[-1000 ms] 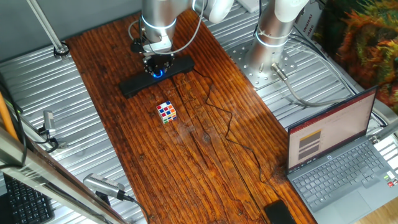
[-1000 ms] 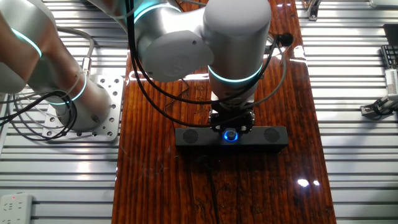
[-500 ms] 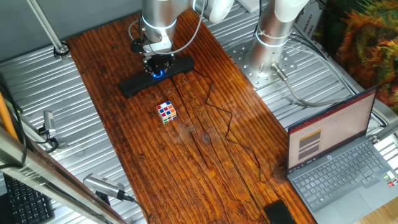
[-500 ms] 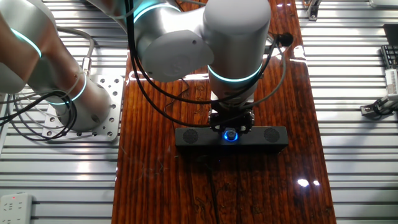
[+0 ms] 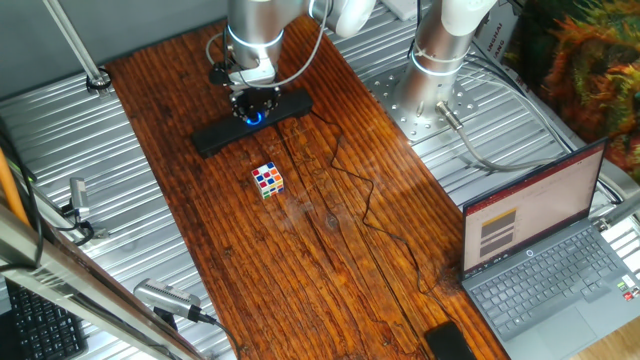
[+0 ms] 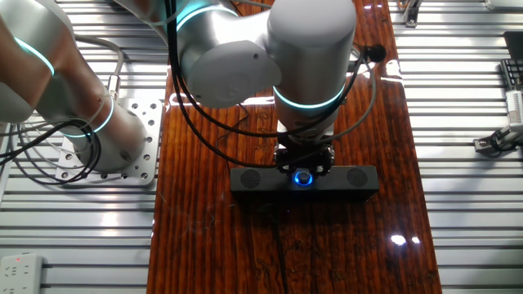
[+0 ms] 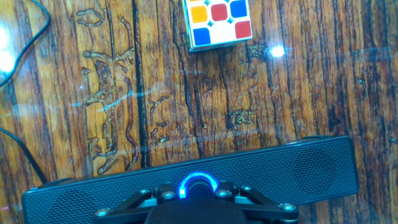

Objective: Turn the knob to increase the volume of the speaker

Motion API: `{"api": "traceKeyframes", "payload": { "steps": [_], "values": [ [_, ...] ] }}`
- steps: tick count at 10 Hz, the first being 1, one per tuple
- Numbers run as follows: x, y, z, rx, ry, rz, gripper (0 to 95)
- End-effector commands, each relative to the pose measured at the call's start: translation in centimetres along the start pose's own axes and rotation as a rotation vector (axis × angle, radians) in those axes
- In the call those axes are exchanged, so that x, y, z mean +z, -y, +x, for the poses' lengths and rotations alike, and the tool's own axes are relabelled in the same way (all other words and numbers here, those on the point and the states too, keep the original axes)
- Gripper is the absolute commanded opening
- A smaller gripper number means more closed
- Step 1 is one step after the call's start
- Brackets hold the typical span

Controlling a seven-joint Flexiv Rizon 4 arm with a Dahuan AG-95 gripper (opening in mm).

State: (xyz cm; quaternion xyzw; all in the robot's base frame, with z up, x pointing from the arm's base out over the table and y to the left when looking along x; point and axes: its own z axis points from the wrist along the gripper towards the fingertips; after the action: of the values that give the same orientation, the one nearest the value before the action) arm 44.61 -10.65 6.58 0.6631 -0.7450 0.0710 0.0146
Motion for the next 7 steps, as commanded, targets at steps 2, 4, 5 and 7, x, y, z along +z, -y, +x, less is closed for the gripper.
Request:
{"api": "traceKeyframes", "payload": {
  "steps": [2,4,5,7],
  "values": [
    [-0.05,-0.03,0.00,0.005,0.000,-0.001,38.0],
    [-0.06,-0.03,0.00,0.013,0.001,-0.001,38.0],
    [-0.06,-0.04,0.00,0.017,0.002,-0.001,19.0],
    [-0.05,-0.05,0.00,0.020,0.005,0.001,19.0]
  ]
}}
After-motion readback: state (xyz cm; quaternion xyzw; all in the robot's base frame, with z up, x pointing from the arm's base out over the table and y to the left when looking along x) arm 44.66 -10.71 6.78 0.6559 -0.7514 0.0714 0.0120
